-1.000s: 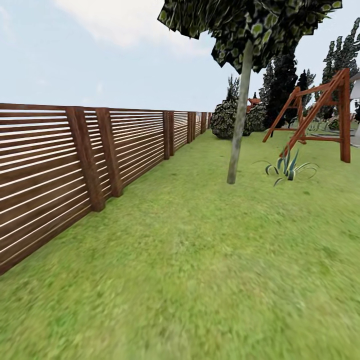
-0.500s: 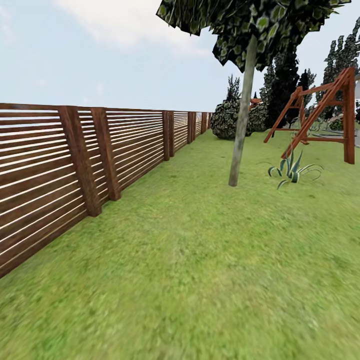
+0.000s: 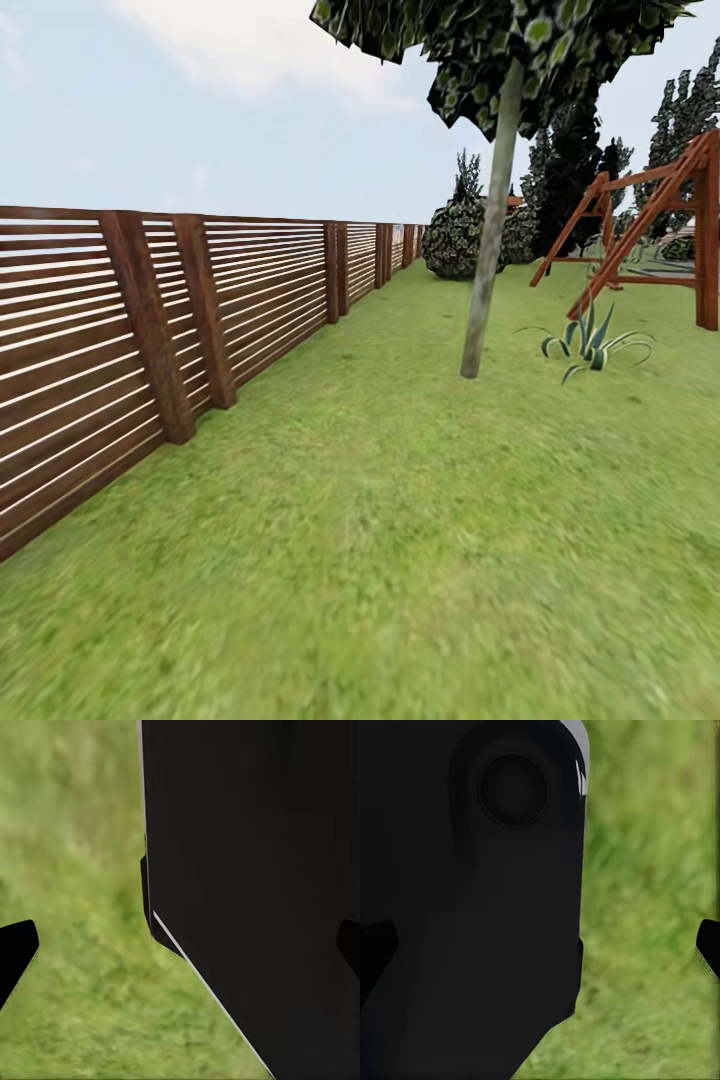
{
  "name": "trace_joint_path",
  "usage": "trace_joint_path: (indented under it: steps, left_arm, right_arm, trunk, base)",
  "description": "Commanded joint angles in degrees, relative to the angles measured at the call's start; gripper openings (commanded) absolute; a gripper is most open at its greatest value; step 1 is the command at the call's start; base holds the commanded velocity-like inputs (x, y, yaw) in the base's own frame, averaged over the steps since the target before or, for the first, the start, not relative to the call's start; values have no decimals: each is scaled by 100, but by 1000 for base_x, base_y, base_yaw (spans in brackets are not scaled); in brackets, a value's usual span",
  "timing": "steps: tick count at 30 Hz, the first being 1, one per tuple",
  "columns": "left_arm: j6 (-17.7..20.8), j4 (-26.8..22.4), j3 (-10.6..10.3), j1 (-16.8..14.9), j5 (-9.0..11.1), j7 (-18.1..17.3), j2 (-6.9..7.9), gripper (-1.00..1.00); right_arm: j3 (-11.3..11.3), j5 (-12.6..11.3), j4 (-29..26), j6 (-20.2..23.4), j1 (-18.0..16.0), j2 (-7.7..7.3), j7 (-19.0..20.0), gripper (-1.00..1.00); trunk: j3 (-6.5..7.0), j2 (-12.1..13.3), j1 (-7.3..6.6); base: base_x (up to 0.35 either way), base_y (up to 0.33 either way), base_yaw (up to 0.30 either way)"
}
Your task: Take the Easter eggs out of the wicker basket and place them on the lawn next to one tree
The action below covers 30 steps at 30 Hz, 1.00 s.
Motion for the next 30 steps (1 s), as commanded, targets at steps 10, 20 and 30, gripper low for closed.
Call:
trace_joint_path:
  steps: [10, 20, 30]
  left_arm:
    - [0, -12, -3, 4, 1, 1, 0, 100]
    - [0, -13, 1, 4, -3, 1, 0, 100]
    - [0, -13, 1, 4, 1, 1, 0, 100]
  right_arm:
    - [0, 5, 12, 5, -8, 0, -2, 100]
    - [2, 7, 12, 5, -8, 0, -2, 100]
    - [2, 7, 12, 2, -8, 0, -2, 100]
  trunk:
    - [-4, -2, 3]
    - [-4, -2, 3]
    - [-4, -2, 3]
  base:
    - [333, 0, 0]
    - [333, 0, 0]
    - [333, 0, -6]
